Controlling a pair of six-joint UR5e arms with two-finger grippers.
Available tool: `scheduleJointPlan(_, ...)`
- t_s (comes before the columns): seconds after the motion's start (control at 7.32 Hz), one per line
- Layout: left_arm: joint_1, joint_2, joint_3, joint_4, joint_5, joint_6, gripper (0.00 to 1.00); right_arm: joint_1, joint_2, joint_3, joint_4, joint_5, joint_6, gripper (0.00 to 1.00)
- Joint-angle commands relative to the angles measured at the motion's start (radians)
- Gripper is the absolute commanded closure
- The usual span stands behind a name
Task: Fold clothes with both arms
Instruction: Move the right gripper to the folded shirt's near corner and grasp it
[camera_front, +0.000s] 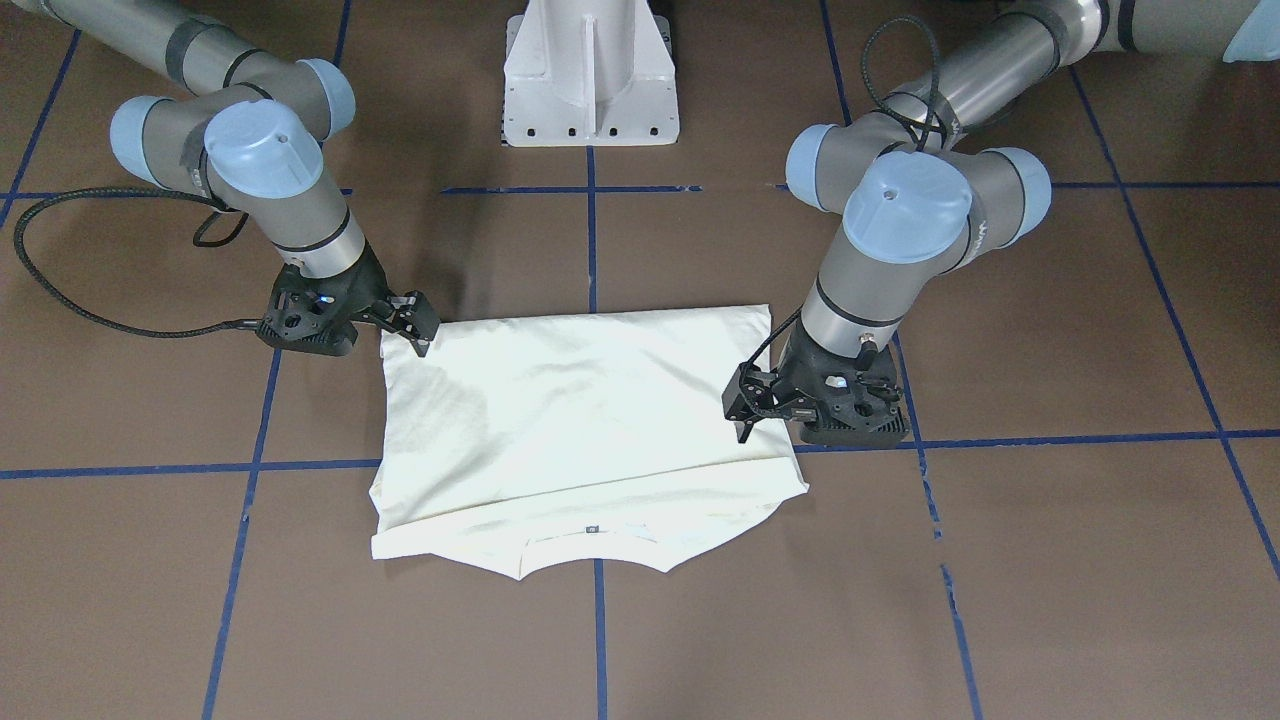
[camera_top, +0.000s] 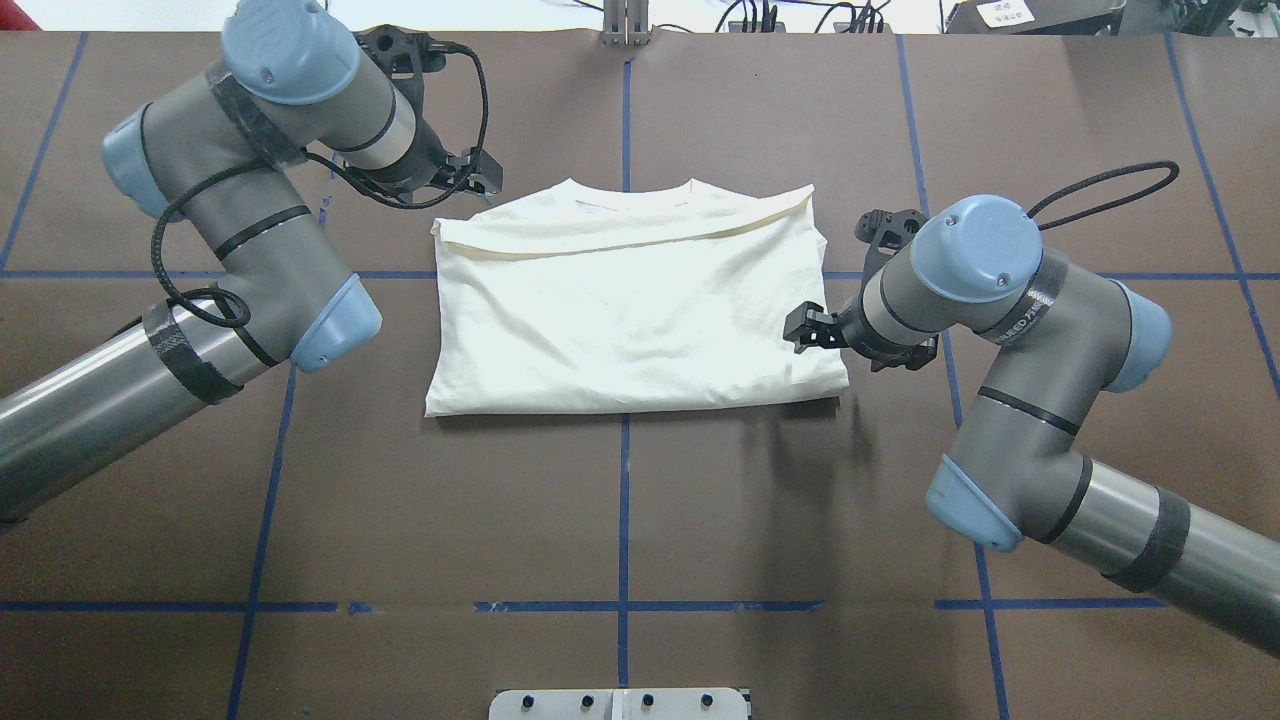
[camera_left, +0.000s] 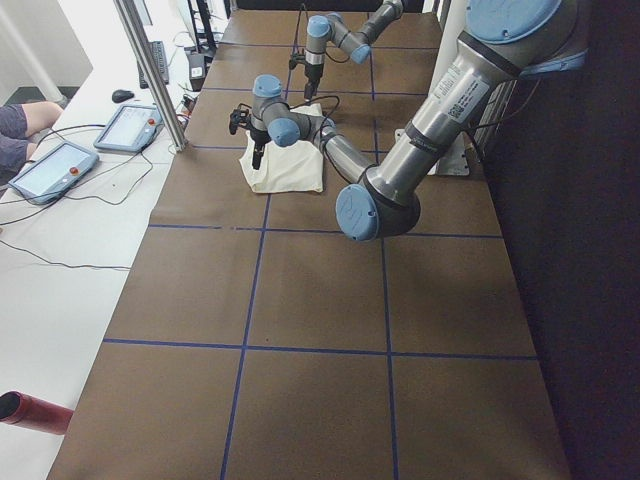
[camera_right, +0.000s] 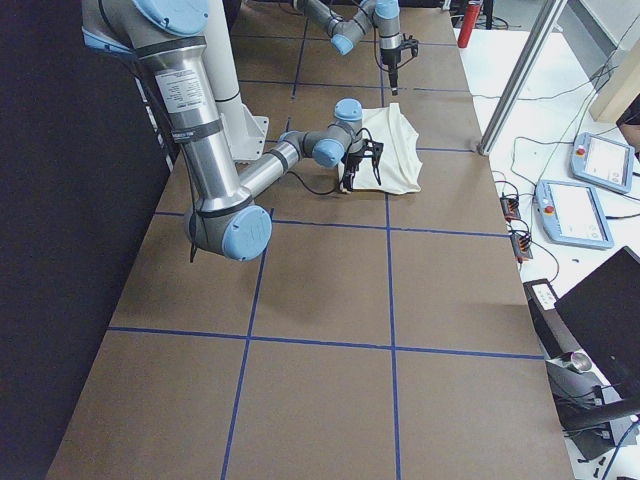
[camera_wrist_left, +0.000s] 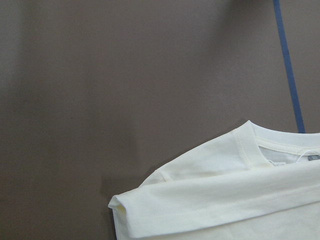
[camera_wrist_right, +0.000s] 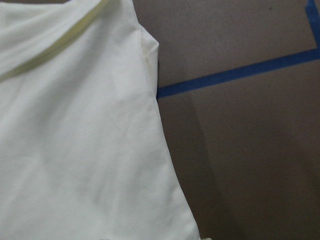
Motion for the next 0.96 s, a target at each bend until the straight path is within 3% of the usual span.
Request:
scheduleJointPlan(0.0, 0.002, 0.001, -0.002, -0.001, -0.004, -0.001, 0.00, -0.017, -0.002, -0.026, 0.004, -0.004, -0.008, 0.27)
scheduleJointPlan(0.27, 0.002, 0.004, -0.002, -0.007, -0.004, -0.001, 0.00, -0.015, -0.017, -0.028, 0.007, 0.002, -0.014, 0.90)
scheduleJointPlan(0.41, 0.002, 0.004, 0.000, -0.008, -0.004, -0.001, 0.00, -0.015, -0.017, -0.026, 0.007, 0.004, -0.016, 1.00)
scheduleJointPlan(0.68, 0.002, 0.004, 0.000, -0.008, -0.004, -0.001, 0.00, -0.012, -0.038, -0.002, 0.007, 0.019, -0.058, 1.00)
scheduleJointPlan(0.82, 0.003, 0.004, 0.000, -0.008, -0.004, -0.001, 0.00, -0.012, -0.081, 0.067, 0.005, 0.039, -0.052, 1.00)
